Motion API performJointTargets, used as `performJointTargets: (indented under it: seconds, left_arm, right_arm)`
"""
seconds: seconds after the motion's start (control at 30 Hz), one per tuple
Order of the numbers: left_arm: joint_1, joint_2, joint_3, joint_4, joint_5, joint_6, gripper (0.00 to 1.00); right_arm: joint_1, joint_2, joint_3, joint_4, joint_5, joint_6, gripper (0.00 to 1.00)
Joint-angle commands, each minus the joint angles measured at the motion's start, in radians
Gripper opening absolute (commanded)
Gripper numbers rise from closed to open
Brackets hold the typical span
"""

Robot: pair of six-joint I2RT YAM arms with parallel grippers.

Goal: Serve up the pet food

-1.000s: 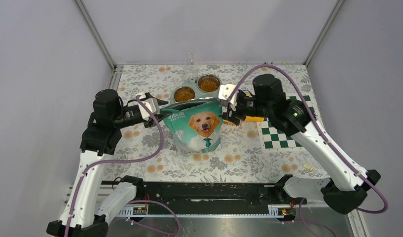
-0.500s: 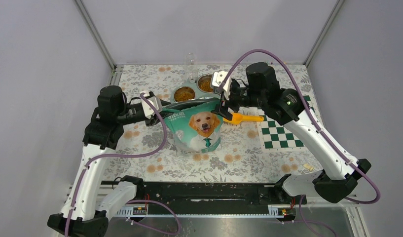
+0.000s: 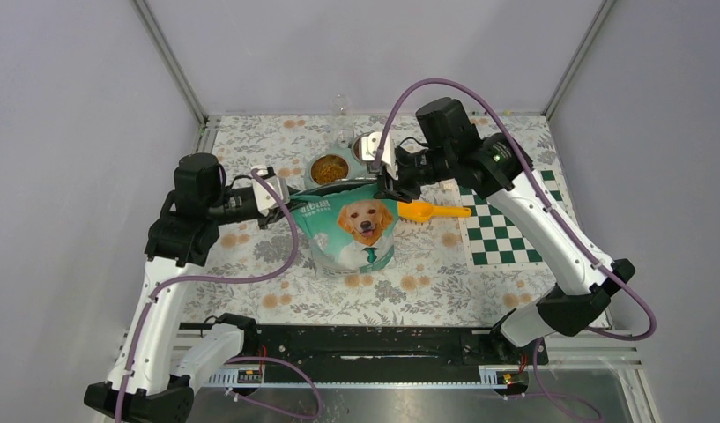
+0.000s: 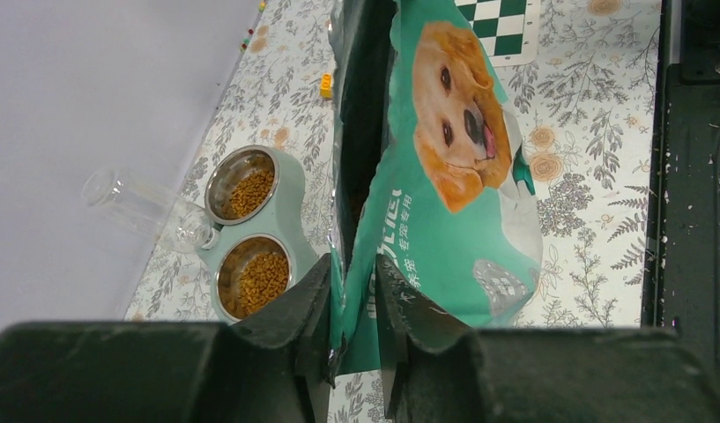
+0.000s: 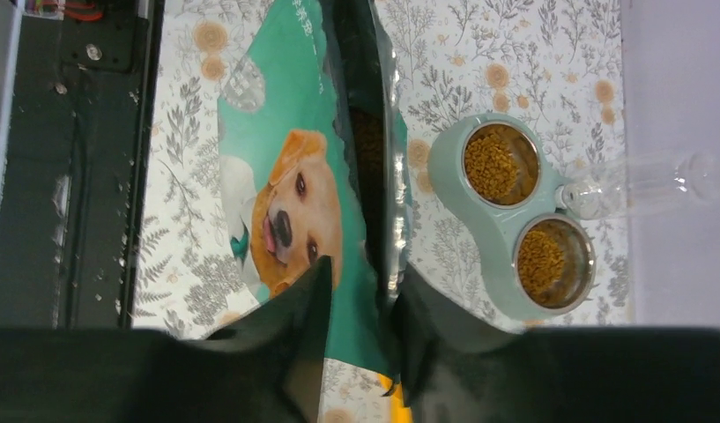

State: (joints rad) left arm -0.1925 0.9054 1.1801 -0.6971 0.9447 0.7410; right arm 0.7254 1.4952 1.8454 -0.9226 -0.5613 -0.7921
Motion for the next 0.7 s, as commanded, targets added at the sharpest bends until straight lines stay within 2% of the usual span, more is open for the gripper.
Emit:
performJointTargets:
  seconds: [0.0, 0.07, 0.13, 0.2, 0.37, 0.43, 0.53, 0.67]
  left_arm:
    - [-0.002, 0.009, 0.063, -0.035, -0.001, 0.067, 0.21]
    - [-0.004, 0.020, 0.083, -0.058, -0.014, 0.091, 0.15]
    - [-0.005, 0.033, 0.103, -0.071, -0.028, 0.111, 0.02]
    - [-0.007, 0.045, 0.125, -0.071, -0.054, 0.122, 0.00]
    - [-0.007, 0.081, 0.188, 0.026, -0.205, 0.073, 0.00]
    - [-0.007, 0.105, 0.240, 0.007, -0.240, 0.089, 0.00]
    - [-0.007, 0.129, 0.294, -0.019, -0.233, 0.111, 0.00]
    - [-0.007, 0.133, 0.294, -0.036, -0.177, 0.109, 0.00]
  right_arm:
    - [-0.002, 0.032, 0.104, -0.136, 0.000, -0.068, 0.30]
    - [-0.001, 0.039, 0.122, -0.148, 0.016, -0.078, 0.18]
    - [-0.003, 0.037, 0.141, -0.153, 0.038, -0.074, 0.08]
    - [-0.002, 0.026, 0.159, -0.151, 0.068, -0.059, 0.00]
    - [-0.002, -0.031, 0.208, -0.077, 0.164, 0.043, 0.00]
    - [-0.003, -0.064, 0.204, -0.026, 0.197, 0.063, 0.00]
    - [-0.002, -0.096, 0.216, 0.011, 0.188, 0.080, 0.00]
    - [-0.003, -0.116, 0.201, 0.012, 0.174, 0.088, 0.00]
